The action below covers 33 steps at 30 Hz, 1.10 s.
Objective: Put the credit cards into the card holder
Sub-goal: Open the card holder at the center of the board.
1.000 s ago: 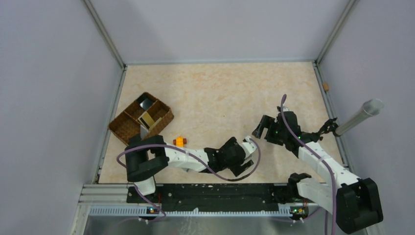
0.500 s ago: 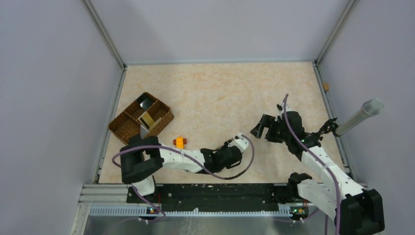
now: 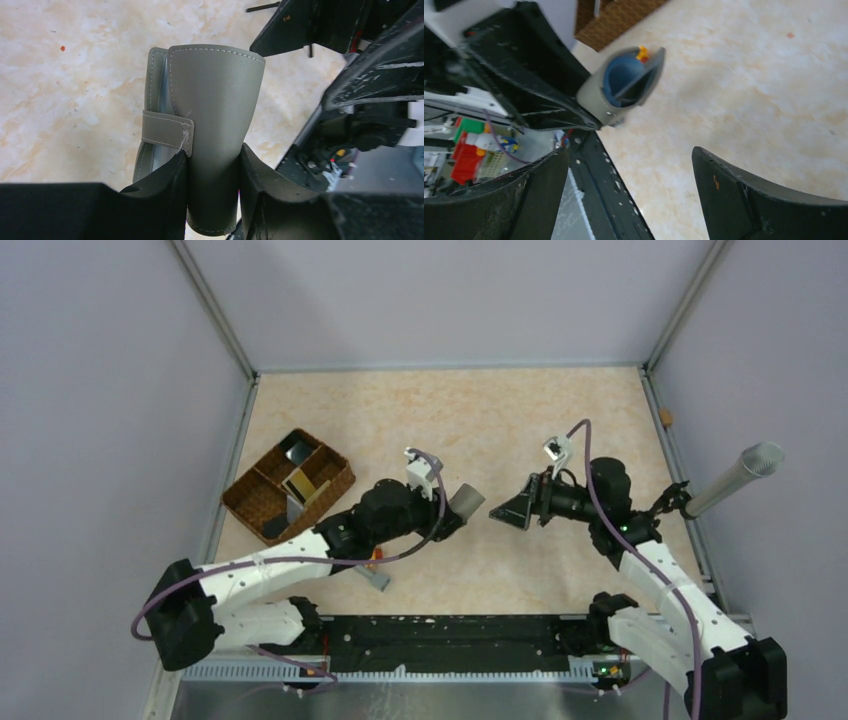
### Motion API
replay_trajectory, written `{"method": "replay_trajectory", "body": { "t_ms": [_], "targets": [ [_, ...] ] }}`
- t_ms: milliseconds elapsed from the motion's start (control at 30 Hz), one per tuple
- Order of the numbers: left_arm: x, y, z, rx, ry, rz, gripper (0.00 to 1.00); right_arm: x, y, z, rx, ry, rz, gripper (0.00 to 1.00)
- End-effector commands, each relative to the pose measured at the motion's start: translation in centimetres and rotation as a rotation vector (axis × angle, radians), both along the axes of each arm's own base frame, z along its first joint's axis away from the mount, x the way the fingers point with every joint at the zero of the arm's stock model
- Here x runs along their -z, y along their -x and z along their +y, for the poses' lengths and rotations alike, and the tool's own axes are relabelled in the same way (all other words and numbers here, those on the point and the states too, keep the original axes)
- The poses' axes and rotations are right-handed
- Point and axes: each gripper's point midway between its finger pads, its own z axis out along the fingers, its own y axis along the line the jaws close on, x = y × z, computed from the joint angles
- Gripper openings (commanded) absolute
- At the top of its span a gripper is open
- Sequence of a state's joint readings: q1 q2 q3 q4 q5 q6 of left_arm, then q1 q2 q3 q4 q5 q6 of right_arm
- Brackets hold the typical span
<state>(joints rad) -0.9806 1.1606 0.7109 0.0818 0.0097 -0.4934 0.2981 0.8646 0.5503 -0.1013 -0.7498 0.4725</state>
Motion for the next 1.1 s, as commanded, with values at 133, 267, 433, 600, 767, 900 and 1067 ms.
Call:
{"method": "replay_trajectory", "body": {
  "t_ms": [133,267,433,600,767,900,1067],
  "targets": [
    [-5.2,2.5,0.9,0.15,0.194,0.023,0.38,-7.8,-0.3,2.7,-0.074,-0.227,-0.072,0.89],
    [-4.7,1.7,1.5,0.093,0.17,0.017,0.38,-7.0,-1.5,5.2,-0.034,-0.197,0.043,0.82],
    [-3.5,0.5,2.6,0.015,0.115,-0.01,0.38,-7.1,-2.3,7.2,0.027,-0.293,0.153,0.8],
    [-2.4,-0.7,3.7,-0.068,0.075,-0.026,0.38,-5.1,-3.3,8.0,0.112,-0.233,0.223,0.75],
    [-2.0,-0.9,3.6,-0.072,0.063,-0.03,0.38,-3.7,-3.4,9.1,0.099,-0.235,0.274,0.68],
    [-1.1,-1.1,3.5,-0.073,0.034,-0.02,0.38,-3.9,-3.7,9.8,0.08,-0.261,0.279,0.56],
    [-0.4,-1.5,3.7,-0.067,-0.024,-0.035,0.46,-2.7,-3.9,10.5,0.047,-0.24,0.31,0.19]
  ]
}}
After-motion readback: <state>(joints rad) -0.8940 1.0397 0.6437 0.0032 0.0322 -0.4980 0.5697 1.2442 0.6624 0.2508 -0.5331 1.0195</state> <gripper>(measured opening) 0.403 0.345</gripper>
